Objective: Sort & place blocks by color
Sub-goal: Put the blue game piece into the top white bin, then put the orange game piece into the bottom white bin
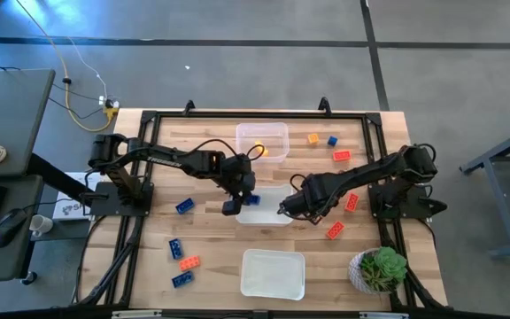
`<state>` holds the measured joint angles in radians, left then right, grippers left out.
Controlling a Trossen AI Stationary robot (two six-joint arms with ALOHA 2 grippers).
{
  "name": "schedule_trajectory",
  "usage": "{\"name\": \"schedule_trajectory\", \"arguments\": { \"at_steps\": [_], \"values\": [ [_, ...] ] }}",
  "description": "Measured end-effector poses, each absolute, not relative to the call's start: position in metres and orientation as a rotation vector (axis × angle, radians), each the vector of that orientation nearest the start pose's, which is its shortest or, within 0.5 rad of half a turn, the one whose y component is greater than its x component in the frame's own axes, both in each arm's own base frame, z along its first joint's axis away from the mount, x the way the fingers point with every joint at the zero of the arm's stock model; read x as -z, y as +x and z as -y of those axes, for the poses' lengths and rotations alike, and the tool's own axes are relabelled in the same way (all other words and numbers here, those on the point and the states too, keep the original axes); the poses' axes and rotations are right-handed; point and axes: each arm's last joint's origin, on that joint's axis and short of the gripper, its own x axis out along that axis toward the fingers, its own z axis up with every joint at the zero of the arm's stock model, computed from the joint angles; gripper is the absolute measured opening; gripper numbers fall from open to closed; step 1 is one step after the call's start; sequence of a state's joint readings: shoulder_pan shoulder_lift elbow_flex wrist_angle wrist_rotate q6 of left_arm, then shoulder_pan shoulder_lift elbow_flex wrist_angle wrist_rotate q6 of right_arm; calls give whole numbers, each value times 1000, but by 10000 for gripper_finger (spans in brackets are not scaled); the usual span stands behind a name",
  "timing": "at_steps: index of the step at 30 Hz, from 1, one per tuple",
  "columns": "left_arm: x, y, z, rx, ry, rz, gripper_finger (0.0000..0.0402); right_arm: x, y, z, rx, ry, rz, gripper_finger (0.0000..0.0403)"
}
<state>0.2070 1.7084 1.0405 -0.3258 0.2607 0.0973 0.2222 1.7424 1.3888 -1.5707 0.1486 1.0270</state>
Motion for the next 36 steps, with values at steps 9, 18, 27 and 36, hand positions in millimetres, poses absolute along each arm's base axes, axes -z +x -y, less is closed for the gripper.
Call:
{"name": "schedule_trajectory", "arguments": {
  "at_steps": [9, 18, 27, 36],
  "values": [
    [-183, 335, -63, 61, -194, -932, 233, -253, 274, -47, 828, 237, -1641, 189],
    [-216, 348, -66, 49, -204, -908, 234, -287, 251, -28, 745, 194, -1531, 188],
    [-264, 362, -69, 37, -208, -822, 235, -267, 203, -6, 596, 364, -1475, 187],
    [-303, 363, -81, 2, -214, -806, 235, -246, 192, 9, 388, 357, -1462, 187]
  ]
}}
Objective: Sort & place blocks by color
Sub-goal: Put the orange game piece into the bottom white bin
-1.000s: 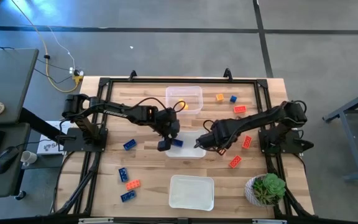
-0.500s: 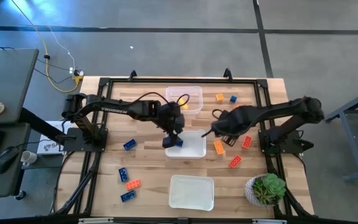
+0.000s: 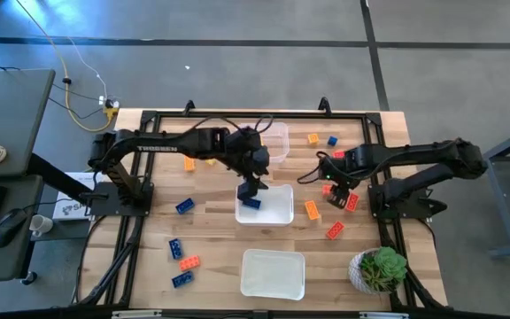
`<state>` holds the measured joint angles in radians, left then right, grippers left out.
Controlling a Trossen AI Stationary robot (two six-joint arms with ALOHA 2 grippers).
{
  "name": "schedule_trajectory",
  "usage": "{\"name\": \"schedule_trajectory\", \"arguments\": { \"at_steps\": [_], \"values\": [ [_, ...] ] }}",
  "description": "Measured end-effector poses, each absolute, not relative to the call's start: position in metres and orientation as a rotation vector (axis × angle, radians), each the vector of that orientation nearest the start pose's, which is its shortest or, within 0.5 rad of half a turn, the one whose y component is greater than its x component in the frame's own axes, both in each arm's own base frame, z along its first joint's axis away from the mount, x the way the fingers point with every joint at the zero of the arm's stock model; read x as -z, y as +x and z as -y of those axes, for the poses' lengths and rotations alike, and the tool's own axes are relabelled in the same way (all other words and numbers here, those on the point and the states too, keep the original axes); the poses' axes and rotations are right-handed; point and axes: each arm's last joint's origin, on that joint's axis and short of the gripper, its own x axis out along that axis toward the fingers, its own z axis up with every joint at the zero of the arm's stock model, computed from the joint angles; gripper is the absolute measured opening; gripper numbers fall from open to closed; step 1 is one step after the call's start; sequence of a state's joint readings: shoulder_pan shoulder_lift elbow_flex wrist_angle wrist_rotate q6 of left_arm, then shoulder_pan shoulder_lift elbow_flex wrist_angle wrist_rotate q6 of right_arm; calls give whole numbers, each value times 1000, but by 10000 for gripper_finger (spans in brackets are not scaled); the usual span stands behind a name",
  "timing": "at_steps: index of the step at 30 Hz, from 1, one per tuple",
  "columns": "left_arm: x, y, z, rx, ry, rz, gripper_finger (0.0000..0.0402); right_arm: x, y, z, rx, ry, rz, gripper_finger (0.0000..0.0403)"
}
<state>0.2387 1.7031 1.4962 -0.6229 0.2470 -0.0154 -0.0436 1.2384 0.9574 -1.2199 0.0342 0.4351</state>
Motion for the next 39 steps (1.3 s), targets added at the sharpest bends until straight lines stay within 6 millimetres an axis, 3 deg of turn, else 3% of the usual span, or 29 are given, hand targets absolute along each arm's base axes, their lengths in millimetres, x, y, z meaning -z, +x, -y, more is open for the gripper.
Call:
{"name": "schedule_trajectory", "arguments": {
  "at_steps": [8, 17, 25, 39],
  "values": [
    [-318, 344, -105, -118, -231, -938, 235, -228, 214, 20, 193, 144, -1492, 197],
    [-318, 323, -113, -207, -161, -1101, 235, -197, 231, 22, 181, 20, -1640, 207],
    [-327, 312, -110, -211, -103, -1110, 235, -179, 241, 25, 147, 75, -1685, 207],
    [-330, 310, -112, -226, -77, -1103, 235, -178, 239, 41, 131, 126, -1688, 207]
  ]
}}
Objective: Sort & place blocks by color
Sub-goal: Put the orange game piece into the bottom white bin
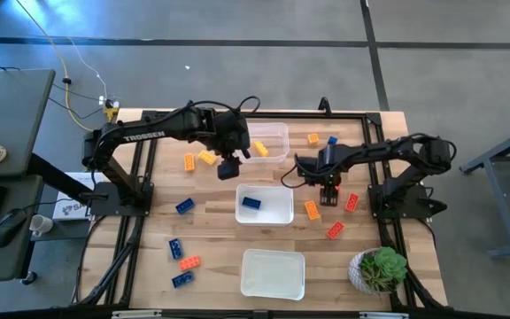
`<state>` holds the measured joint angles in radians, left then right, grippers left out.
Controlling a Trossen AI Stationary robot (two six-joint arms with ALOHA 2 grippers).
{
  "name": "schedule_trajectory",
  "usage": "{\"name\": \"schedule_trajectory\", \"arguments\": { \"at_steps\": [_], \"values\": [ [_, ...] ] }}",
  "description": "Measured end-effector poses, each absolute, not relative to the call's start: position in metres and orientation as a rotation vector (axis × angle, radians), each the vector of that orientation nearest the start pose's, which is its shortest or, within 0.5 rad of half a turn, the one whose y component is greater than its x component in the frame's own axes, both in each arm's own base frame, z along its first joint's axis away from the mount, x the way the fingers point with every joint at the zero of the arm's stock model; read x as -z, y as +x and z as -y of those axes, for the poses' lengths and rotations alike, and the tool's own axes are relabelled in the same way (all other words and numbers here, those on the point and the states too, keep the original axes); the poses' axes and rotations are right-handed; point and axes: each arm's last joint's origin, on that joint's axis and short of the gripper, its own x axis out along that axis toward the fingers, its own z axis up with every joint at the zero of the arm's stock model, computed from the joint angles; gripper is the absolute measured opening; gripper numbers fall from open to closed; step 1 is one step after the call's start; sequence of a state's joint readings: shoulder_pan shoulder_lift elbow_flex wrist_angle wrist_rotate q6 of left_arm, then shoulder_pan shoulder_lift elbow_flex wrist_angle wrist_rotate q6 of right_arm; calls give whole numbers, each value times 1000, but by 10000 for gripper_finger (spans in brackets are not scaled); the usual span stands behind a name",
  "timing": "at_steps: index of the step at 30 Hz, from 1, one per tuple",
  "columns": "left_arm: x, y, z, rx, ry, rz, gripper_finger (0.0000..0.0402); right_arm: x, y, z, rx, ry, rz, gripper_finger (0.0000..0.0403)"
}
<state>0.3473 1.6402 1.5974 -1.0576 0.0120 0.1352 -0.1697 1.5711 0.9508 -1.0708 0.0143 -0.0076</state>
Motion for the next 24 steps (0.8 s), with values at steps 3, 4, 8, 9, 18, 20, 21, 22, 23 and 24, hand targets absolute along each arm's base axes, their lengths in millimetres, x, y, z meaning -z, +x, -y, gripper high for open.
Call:
{"name": "schedule_trajectory", "arguments": {
  "at_steps": [3, 4, 8, 9, 18, 20, 21, 22, 23, 24],
  "values": [
    [-330, 310, -112, -226, -77, -1103, 235, -178, 239, 46, 144, 154, -1684, 207],
    [-330, 310, -112, -226, -77, -1103, 235, -178, 238, 46, 147, 160, -1688, 207],
    [-330, 310, -112, -225, -78, -1102, 235, -178, 236, 46, 144, 164, -1705, 207],
    [-330, 310, -112, -225, -78, -1102, 235, -178, 237, 46, 138, 164, -1705, 207],
    [-330, 311, -112, -226, -77, -1095, 235, -178, 239, 48, 158, 174, -1679, 207],
    [-330, 311, -112, -226, -77, -1096, 235, -178, 239, 48, 185, 202, -1676, 207],
    [-330, 311, -112, -226, -77, -1096, 235, -178, 239, 48, 189, 201, -1675, 207],
    [-330, 311, -112, -226, -77, -1095, 235, -178, 239, 48, 193, 186, -1677, 207],
    [-330, 311, -112, -226, -77, -1095, 235, -178, 239, 47, 200, 165, -1679, 207],
    [-330, 311, -112, -226, -77, -1096, 235, -178, 239, 47, 205, 147, -1681, 207]
  ]
}}
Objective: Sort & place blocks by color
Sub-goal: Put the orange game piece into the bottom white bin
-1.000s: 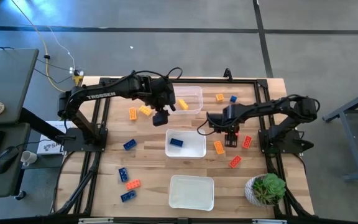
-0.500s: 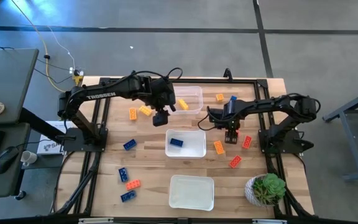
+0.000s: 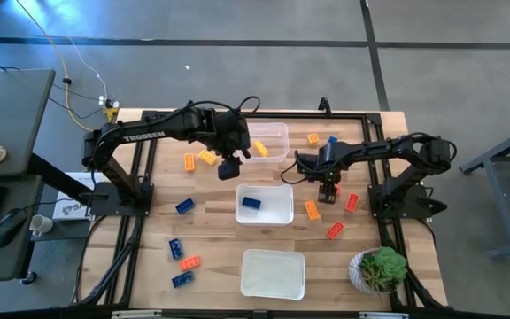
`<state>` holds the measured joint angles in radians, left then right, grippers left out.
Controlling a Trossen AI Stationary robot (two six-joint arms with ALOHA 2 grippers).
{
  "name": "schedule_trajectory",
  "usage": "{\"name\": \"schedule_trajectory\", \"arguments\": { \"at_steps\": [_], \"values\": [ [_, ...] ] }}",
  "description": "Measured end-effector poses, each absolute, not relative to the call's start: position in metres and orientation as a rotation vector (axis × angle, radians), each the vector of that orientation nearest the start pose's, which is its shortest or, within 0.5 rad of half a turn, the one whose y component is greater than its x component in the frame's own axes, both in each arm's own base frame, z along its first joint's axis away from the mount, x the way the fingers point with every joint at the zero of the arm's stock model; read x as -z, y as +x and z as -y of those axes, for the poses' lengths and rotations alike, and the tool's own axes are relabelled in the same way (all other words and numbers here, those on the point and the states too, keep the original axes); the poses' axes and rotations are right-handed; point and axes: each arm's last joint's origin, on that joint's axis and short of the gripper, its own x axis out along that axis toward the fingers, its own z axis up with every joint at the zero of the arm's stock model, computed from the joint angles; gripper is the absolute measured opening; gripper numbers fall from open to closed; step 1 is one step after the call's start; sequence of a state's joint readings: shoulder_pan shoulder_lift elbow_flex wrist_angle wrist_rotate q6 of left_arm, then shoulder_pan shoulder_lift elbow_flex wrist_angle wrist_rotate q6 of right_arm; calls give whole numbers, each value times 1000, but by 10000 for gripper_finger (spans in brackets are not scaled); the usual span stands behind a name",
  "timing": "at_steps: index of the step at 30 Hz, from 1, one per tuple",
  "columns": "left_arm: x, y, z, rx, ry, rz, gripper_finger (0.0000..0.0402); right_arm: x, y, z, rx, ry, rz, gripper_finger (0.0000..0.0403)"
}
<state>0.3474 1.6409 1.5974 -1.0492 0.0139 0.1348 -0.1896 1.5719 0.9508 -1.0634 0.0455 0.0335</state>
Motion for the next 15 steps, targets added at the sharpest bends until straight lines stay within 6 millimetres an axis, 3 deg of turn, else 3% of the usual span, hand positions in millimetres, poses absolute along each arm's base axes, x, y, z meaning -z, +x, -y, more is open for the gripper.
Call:
{"name": "schedule_trajectory", "arguments": {
  "at_steps": [8, 15],
  "values": [
    [-330, 311, -112, -230, -84, -1095, 235, -172, 236, 44, 95, 146, -1690, 207],
    [-330, 311, -112, -231, -87, -1095, 235, -163, 229, 44, 119, 103, -1725, 207]
  ]
}}
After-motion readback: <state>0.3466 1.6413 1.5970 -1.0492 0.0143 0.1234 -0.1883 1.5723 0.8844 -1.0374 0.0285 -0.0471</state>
